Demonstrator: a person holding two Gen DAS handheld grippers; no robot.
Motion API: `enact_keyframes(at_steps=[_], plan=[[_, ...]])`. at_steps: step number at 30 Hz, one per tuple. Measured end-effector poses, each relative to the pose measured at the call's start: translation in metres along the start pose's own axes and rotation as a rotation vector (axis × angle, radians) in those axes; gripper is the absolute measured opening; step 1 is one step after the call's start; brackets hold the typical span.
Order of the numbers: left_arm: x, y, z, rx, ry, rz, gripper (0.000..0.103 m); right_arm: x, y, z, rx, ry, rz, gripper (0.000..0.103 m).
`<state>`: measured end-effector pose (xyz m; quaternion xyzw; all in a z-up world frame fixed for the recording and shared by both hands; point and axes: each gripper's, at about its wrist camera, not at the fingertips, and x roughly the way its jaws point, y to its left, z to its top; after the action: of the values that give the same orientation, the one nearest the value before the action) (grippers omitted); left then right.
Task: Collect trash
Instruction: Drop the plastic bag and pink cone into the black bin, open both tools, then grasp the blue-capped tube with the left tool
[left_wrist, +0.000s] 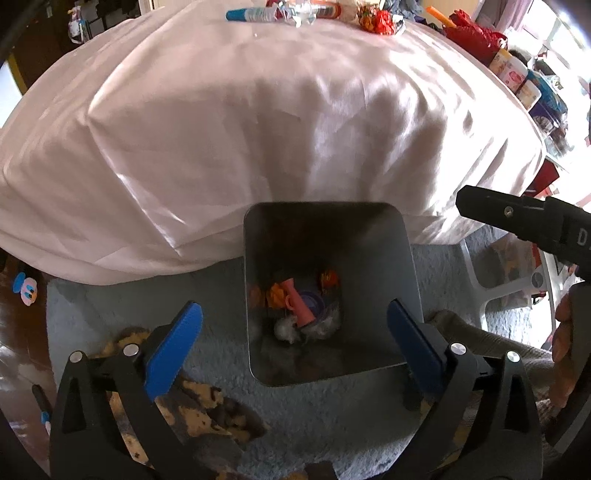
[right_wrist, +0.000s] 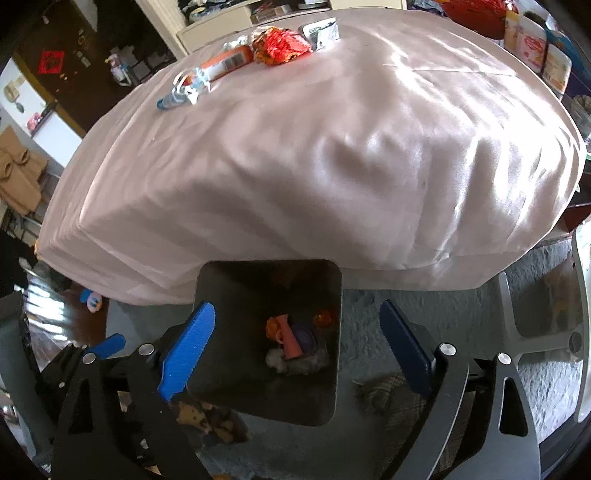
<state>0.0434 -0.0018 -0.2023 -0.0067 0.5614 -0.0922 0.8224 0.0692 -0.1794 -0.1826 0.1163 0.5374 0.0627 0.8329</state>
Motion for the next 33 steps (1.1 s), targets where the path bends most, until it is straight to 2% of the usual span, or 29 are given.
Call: enact_keyframes(at_steps=[6, 11, 16, 21, 27, 29, 32, 33], plan=[[-0.019, 0.002, 0.011, -0.016, -0.054, -0.021, 0.095, -0.018, 0.001, 0.013, 0.008, -0.076, 0.004, 0.092], [-0.038, 0.014, 0.029, -0.082, -0.076, -0.045, 0.095, -0.036, -0.004, 0.029, 0.033, -0.124, 0.009, 0.092], [-0.061, 0.016, 0.054, -0.066, -0.104, 0.0, 0.095, -0.053, -0.004, 0.051, 0.037, -0.155, -0.003, 0.092], [-0.075, 0.022, 0.082, -0.02, -0.135, 0.084, 0.095, -0.063, 0.001, 0.079, 0.001, -0.185, -0.023, 0.092], [-0.074, 0.036, 0.12, -0.006, -0.153, 0.103, 0.095, -0.051, 0.007, 0.111, -0.045, -0.197, -0.07, 0.091], [-0.069, 0.042, 0.135, -0.016, -0.157, 0.115, 0.094, -0.042, 0.011, 0.122, -0.064, -0.195, -0.081, 0.087], [-0.059, 0.049, 0.156, -0.018, -0.163, 0.131, 0.094, -0.03, 0.017, 0.134, -0.074, -0.176, -0.054, 0.071], [-0.055, 0.05, 0.161, -0.017, -0.163, 0.134, 0.093, -0.022, 0.021, 0.139, -0.074, -0.16, -0.028, 0.062]])
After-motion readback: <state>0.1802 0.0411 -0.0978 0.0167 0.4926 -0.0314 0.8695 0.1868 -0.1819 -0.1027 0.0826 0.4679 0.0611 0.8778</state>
